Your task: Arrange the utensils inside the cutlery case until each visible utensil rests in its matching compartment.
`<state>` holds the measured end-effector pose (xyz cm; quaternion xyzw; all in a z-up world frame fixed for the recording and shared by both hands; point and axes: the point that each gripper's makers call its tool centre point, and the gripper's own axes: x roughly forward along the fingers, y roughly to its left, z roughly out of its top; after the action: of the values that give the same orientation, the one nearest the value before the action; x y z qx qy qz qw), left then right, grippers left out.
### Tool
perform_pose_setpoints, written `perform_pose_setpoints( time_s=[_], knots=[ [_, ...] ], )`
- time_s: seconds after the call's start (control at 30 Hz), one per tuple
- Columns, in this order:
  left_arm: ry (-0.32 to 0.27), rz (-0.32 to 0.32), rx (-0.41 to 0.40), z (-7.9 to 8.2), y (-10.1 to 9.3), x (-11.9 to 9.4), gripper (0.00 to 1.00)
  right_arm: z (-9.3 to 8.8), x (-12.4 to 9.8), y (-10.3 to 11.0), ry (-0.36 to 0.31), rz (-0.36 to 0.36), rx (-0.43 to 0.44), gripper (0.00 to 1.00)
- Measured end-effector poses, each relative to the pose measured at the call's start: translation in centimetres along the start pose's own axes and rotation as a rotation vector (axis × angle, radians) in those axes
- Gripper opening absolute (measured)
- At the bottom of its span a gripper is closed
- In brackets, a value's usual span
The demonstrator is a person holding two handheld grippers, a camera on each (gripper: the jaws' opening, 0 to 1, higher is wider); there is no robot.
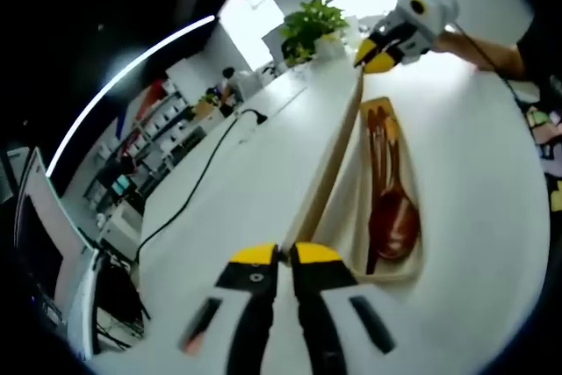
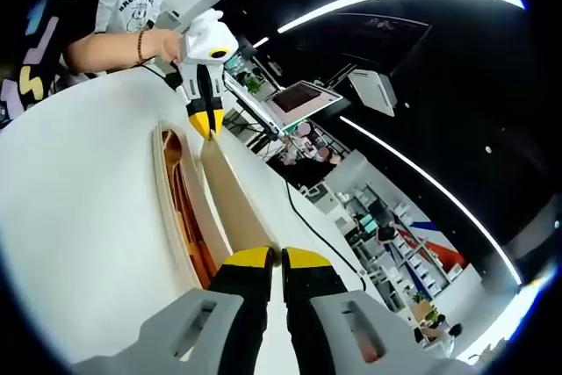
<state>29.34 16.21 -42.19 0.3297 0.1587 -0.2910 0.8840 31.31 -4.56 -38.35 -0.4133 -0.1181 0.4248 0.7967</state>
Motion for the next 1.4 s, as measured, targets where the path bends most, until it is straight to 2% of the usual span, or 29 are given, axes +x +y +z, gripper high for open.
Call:
perform_pose_setpoints(
  time_s=[0.33,0.5,0.57,0.63,0.7,0.77,0.93,1.03,1.13,1.4],
  knots=[
    [0.007,0.056,0.031,1.5,-0.3,-2.3,0.06,0.3,-0.5,-0.2,0.01,-0.018,-0.038,0.03],
    [-0.001,0.047,0.017,2.2,-2.2,-2.9,0.06,0.0,-1.4,-0.1,0.039,-0.035,-0.079,0.03],
    [0.032,0.054,0.067,2.0,-2.7,-3.0,0.06,0.1,-1.5,-0.1,0.05,-0.046,-0.102,0.03],
    [0.052,0.078,0.088,2.0,-2.6,-3.2,0.06,0.0,-1.5,0.1,0.066,-0.047,-0.119,0.03],
    [0.063,0.096,0.111,2.3,-2.7,-3.4,0.06,-0.4,-1.6,0.2,0.112,-0.045,-0.169,0.04],
    [0.072,0.108,0.119,2.7,-3.2,-3.8,0.06,-0.4,-1.6,0.4,0.121,-0.046,-0.177,0.04],
    [0.095,0.127,0.142,1.9,-2.6,-3.7,0.05,-0.9,-1.3,0.4,0.136,-0.037,-0.183,0.04],
    [0.109,0.154,0.157,1.8,-2.4,-4.0,0.05,-1.2,-0.6,0.9,0.17,0.003,-0.279,0.04],
    [0.127,0.177,0.168,1.5,-2.1,-4.0,0.05,-1.2,0.0,1.2,0.173,0.016,-0.313,0.04],
    [0.136,0.169,0.172,1.4,-2.8,-4.2,0.05,-1.2,0.0,0.9,0.171,0.001,-0.347,0.04]
  ],
)
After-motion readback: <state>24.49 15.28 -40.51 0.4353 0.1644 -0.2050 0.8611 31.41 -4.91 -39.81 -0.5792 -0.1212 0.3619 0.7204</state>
